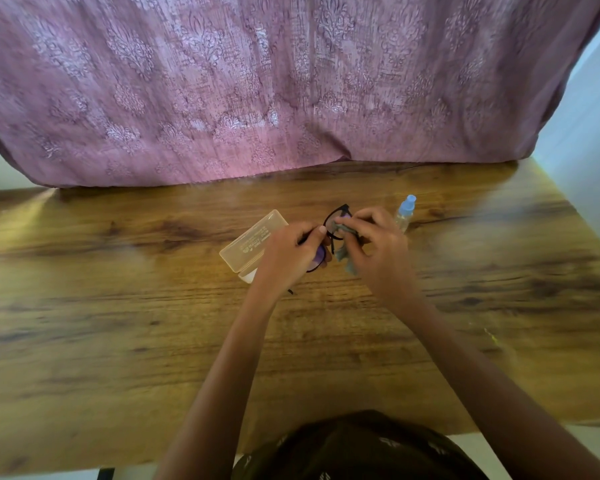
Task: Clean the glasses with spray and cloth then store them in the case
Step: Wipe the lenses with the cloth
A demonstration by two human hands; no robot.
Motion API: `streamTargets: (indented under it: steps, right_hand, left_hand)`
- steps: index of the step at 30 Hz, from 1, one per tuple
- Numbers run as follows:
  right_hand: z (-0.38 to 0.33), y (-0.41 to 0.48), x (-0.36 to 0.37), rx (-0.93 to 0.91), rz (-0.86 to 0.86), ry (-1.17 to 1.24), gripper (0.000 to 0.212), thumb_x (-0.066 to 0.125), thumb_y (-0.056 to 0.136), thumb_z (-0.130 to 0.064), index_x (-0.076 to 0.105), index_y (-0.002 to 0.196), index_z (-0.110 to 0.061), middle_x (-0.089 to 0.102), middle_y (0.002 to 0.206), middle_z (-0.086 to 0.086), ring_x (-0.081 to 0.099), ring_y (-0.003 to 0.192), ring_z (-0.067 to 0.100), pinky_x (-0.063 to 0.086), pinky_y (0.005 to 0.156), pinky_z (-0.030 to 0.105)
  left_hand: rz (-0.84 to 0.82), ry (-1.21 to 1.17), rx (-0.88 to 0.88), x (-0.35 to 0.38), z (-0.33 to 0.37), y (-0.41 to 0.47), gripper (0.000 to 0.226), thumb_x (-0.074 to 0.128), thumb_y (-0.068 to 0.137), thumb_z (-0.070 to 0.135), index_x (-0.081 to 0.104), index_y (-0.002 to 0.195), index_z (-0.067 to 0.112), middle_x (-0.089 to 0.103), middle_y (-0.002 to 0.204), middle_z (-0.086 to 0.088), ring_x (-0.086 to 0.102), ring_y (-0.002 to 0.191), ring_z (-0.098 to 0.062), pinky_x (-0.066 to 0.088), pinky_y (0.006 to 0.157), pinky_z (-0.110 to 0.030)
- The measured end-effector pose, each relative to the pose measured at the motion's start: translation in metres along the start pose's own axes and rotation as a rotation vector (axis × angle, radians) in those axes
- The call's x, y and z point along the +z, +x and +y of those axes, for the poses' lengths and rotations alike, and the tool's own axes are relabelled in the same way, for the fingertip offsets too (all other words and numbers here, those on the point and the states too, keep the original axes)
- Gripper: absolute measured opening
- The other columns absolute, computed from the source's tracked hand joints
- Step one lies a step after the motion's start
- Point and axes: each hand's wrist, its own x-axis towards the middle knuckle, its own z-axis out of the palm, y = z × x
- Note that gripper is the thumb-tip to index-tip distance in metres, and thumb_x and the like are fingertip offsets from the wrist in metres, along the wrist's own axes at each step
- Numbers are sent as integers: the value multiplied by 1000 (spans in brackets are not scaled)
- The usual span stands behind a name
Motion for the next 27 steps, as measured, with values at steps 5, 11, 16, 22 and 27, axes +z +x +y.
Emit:
streamTargets:
  steps: [5, 11, 16, 22, 27]
  right_hand:
    - [6, 9, -2, 83, 44, -14, 18, 67, 87, 2, 73, 105, 0, 60, 91, 14, 60, 79, 24, 53, 67, 37]
    - [-2, -1, 2, -26, -4, -12, 19, 67, 86, 0, 73, 105, -1, 61, 91, 12, 60, 83, 21, 54, 70, 33]
    - [0, 2, 4, -17, 13, -18, 19, 66, 88, -2, 73, 106, -1, 61, 92, 11, 59, 85, 20, 52, 73, 33]
    - [9, 11, 1, 62, 47, -23, 20, 66, 88, -1, 72, 106, -2, 60, 89, 11, 58, 79, 20, 51, 68, 34]
    - [0, 3, 3, -13, 4, 9, 19, 67, 87, -2, 73, 104, -2, 61, 91, 9, 57, 82, 15, 49, 72, 24]
  left_hand:
    - [27, 14, -5, 4, 0, 0, 32, 49, 100, 27, 68, 75, 19, 72, 69, 5, 64, 71, -8, 49, 72, -27]
    - [32, -4, -13, 3, 1, -1, 29, 50, 100, 27, 68, 82, 12, 71, 76, -10, 66, 75, -28, 53, 78, -53]
    - [27, 24, 2, 2, 1, -2, 30, 50, 100, 27, 68, 83, 11, 70, 75, -10, 66, 75, -28, 53, 76, -53]
    - [34, 22, 13, 4, 0, -2, 31, 50, 100, 27, 65, 74, 23, 69, 65, 8, 64, 69, -10, 51, 70, -29]
    - [42, 0, 14, 3, -2, -2, 29, 50, 100, 27, 69, 80, 18, 71, 66, 4, 67, 64, -11, 56, 67, -32]
